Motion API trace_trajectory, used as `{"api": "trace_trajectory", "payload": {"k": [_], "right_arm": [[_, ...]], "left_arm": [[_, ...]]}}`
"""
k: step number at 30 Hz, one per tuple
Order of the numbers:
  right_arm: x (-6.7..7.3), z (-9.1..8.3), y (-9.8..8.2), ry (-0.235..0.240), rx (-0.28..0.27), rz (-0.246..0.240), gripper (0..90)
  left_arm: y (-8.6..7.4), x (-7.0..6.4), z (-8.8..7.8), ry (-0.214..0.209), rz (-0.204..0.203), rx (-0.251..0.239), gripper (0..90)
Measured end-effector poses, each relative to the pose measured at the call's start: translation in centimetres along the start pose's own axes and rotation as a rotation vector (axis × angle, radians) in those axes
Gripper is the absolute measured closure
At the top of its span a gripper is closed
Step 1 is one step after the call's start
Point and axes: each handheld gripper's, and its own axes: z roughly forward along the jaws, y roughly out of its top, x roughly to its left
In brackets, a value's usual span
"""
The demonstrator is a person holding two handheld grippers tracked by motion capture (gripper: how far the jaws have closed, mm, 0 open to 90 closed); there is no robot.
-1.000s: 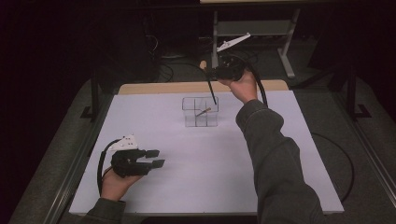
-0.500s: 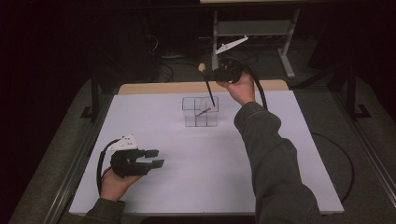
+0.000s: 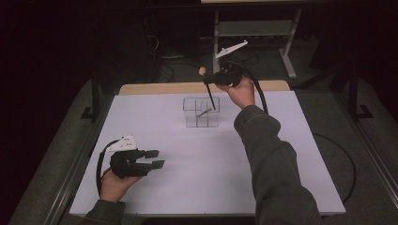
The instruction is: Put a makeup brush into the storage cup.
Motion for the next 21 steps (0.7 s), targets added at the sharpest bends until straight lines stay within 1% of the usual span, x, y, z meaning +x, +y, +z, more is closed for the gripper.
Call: {"api": "trace_trajectory", "payload": {"k": [2,3,8,17,21], "right_arm": [[-0.03,-0.01,-0.20,0.001,-0.002,0.008,82.9],[-0.05,-0.03,-0.29,-0.001,-0.001,0.009,82.9],[-0.15,0.04,-0.60,-0.002,0.007,0.009,82.9],[-0.15,0.15,-0.74,-0.009,0.011,0.008,83.0],[-0.08,0.24,-0.81,-0.009,0.012,0.018,82.9]], "left_arm": [[-0.01,0.04,0.03,0.000,0.003,0.003,50.5],[0.02,0.12,0.03,-0.001,0.017,0.004,50.5],[0.00,-0.04,0.09,-0.005,0.001,0.003,50.2],[-0.02,0.09,0.06,0.000,0.008,0.006,49.7],[0.00,0.07,0.02,0.003,0.006,0.007,49.6]]}}
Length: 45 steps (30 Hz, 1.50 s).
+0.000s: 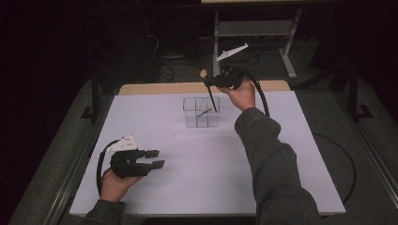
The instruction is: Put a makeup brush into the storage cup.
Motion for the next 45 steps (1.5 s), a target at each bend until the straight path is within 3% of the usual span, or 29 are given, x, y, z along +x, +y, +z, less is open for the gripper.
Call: {"api": "trace_trajectory", "payload": {"k": [8,22,40,45], "right_arm": [[-0.1,0.3,-0.5,-0.003,0.001,0.002,83.0],[-0.3,0.5,-1.5,-0.007,0.002,0.014,83.0],[-0.5,1.0,-2.8,-0.009,0.006,0.030,82.9],[-0.6,1.1,-3.1,-0.010,0.002,0.032,82.9]], "left_arm": [[0.0,0.0,0.0,-0.003,-0.010,-0.006,49.7],[0.0,0.1,0.0,-0.002,0.010,0.016,49.7],[-0.1,0.0,0.1,-0.002,-0.016,0.003,49.6],[-0.1,0.2,0.0,-0.002,0.003,0.003,49.7]]}}
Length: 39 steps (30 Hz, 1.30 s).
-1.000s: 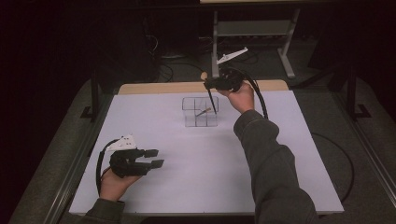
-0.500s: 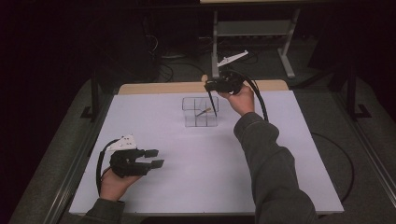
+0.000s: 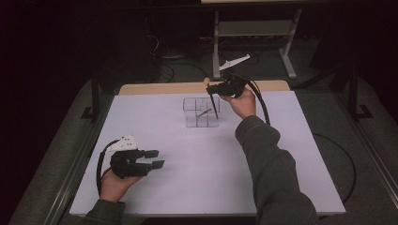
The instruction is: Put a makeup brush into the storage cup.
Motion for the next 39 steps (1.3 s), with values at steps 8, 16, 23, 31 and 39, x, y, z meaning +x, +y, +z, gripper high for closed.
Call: {"api": "trace_trajectory", "payload": {"k": [8,16,23,31,39], "right_arm": [[0.0,0.2,-0.7,-0.006,-0.001,0.008,82.9],[0.0,0.3,-1.0,-0.013,0.006,0.021,82.9],[0.1,0.5,-1.3,-0.017,-0.001,0.029,82.9],[0.0,0.8,-1.7,-0.029,0.011,0.045,76.6],[-0.4,0.6,-2.4,-0.046,0.019,0.094,66.8]], "left_arm": [[0.0,-0.1,0.1,0.001,-0.011,0.002,49.5],[0.0,-0.1,0.0,0.000,-0.011,0.003,49.5],[0.0,-0.1,0.0,0.002,-0.004,0.000,49.3],[0.0,-0.1,0.0,0.004,-0.007,0.001,48.3],[0.0,-0.1,0.0,0.006,-0.008,0.003,47.6]]}}
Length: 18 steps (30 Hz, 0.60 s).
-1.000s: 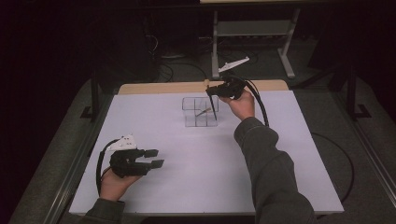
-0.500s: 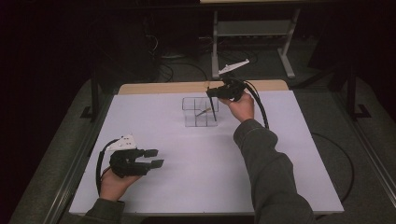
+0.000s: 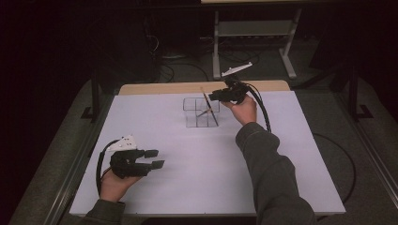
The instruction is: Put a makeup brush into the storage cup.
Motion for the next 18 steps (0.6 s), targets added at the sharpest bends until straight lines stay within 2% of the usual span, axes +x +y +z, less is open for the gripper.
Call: {"api": "trace_trajectory", "payload": {"k": [4,9,12,18], "right_arm": [[0.0,-0.4,-0.1,0.003,-0.002,-0.004,66.3],[0.1,-1.1,-0.7,-0.004,-0.025,-0.006,65.5],[-0.1,-1.6,-1.2,-0.001,-0.028,0.015,64.4],[-0.3,-2.7,-2.3,0.000,-0.050,0.028,61.1]], "left_arm": [[0.1,-0.1,0.0,0.002,0.016,0.011,47.6],[0.1,-0.1,0.1,0.000,0.010,0.003,47.4],[0.1,-0.2,0.2,-0.002,0.012,0.003,47.2],[0.2,-0.3,0.3,-0.001,0.009,0.004,46.8]]}}
